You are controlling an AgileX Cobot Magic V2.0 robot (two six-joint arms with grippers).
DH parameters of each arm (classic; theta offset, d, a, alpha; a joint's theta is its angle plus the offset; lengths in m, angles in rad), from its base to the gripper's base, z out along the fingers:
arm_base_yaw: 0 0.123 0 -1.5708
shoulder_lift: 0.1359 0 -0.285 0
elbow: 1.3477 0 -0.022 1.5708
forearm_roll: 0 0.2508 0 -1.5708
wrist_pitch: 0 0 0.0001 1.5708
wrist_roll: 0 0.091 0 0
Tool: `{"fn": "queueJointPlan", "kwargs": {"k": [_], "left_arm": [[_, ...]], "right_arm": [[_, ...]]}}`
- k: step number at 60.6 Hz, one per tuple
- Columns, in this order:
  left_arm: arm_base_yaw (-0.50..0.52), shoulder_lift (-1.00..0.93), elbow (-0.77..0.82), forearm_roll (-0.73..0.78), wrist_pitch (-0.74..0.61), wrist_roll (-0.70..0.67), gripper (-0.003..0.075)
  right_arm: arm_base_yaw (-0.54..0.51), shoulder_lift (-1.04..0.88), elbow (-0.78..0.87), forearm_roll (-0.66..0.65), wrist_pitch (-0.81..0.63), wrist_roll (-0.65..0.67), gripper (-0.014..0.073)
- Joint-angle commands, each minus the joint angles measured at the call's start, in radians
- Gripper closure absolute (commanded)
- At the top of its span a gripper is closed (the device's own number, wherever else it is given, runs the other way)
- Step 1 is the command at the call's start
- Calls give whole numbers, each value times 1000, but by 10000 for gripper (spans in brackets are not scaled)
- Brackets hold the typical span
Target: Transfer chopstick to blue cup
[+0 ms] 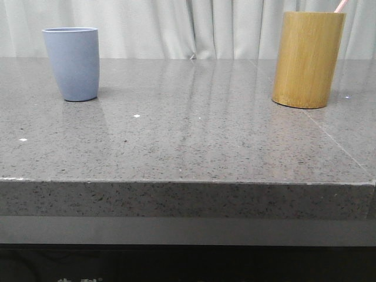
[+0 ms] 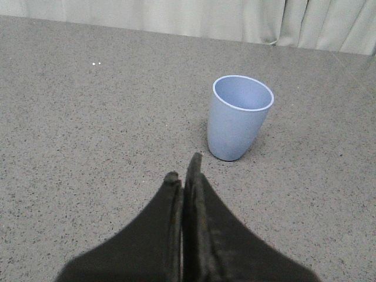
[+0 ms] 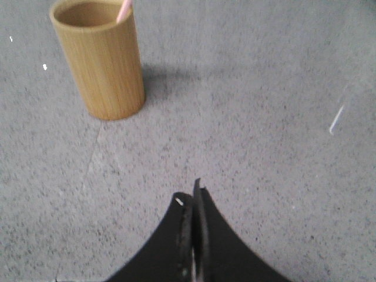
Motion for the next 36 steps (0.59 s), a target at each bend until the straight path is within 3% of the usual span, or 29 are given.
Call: {"fn": "queueJointPlan", "kwargs": {"k": [1, 12, 15, 20, 36], "left_arm": [[2, 22, -39, -6, -69, 19, 680], [2, 46, -59, -6, -69, 34, 300], [2, 57, -68, -6, -66, 34, 242], [0, 90, -101, -8, -52, 42, 216], [-74, 265, -292, -10, 9, 83, 228]], "right_arm": [[-2, 24, -26, 13, -37, -46, 648], [0, 26, -27, 80, -20, -116, 243], [0, 26, -27, 96, -20, -117, 163], [0, 26, -31, 115, -15, -117, 90], [0, 26, -32, 120, -13, -118, 94]]}}
